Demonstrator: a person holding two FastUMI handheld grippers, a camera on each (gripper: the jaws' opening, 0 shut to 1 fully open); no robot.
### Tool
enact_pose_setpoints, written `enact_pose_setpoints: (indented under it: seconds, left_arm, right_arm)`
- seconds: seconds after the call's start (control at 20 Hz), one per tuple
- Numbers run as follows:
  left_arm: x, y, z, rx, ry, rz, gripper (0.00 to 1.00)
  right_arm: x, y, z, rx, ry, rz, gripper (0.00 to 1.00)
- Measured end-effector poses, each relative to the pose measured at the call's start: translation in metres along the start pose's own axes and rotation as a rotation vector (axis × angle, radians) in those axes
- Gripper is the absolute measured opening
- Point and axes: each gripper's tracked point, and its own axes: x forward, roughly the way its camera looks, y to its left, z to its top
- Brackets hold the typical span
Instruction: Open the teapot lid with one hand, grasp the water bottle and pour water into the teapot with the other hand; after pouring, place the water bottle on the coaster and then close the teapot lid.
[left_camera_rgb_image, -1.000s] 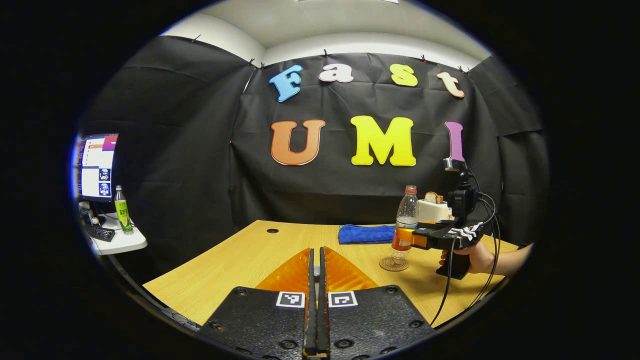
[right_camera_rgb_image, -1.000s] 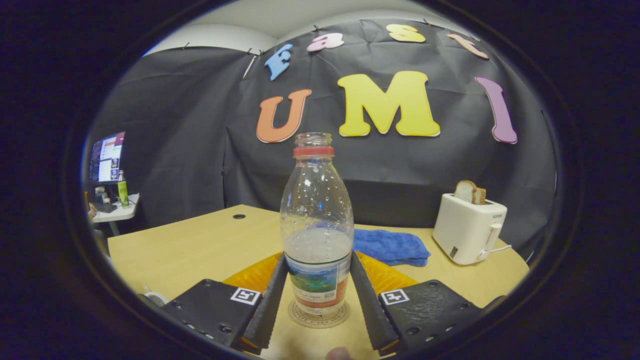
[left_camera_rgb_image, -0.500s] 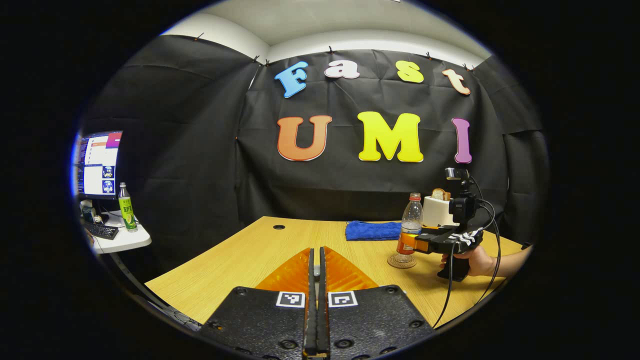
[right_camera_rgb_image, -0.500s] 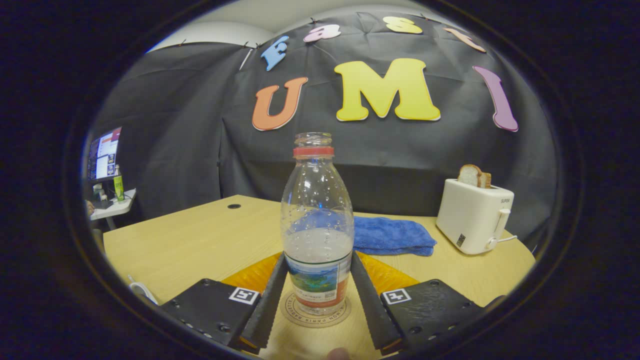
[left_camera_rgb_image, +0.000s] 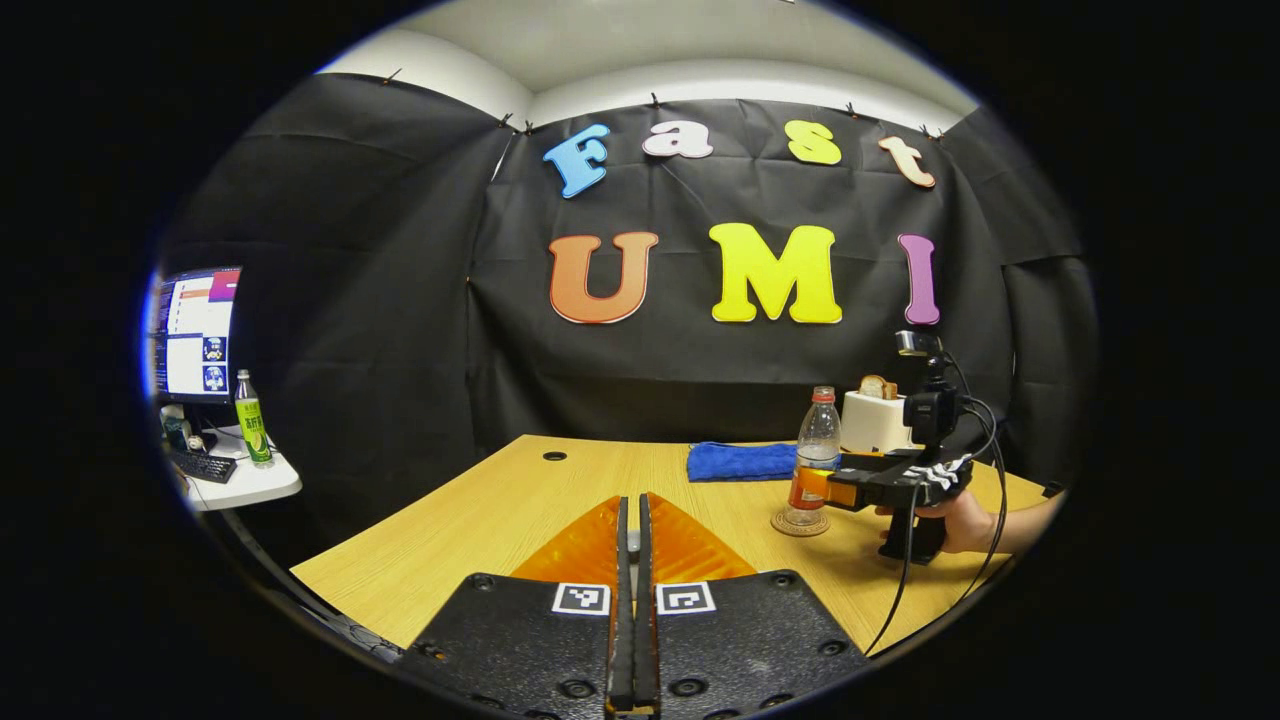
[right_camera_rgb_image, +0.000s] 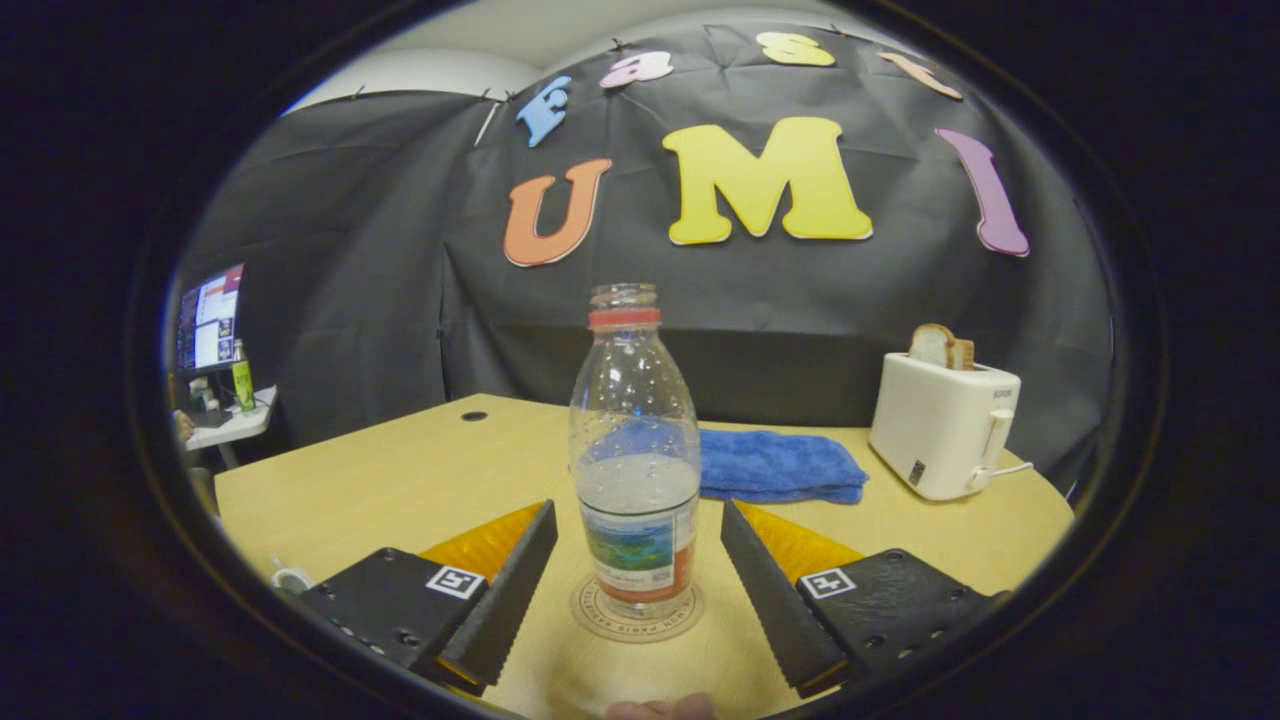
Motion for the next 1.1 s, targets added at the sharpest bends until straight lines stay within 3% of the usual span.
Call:
enact_pose_setpoints:
  seconds: [0.15, 0.5, 0.85, 1.1]
  left_arm:
    - [0.002, -0.010, 0.002, -0.006, -0.014, -0.011, 0.03]
    - [0.015, -0.055, -0.003, -0.044, -0.061, -0.083, 0.03]
    - [0.043, -0.091, -0.045, -0.055, 0.020, -0.142, 0.03]
    - [0.057, -0.096, -0.075, -0.045, 0.074, -0.136, 0.03]
  right_arm:
    - [-0.047, -0.005, 0.004, 0.004, -0.031, -0.004, 0.99]
    - [-0.144, -0.032, 0.007, -0.066, -0.113, -0.114, 0.98]
    - [-0.202, -0.074, 0.012, -0.059, -0.175, -0.215, 0.95]
    - [-0.220, -0.082, 0.009, -0.120, -0.198, -0.254, 0.97]
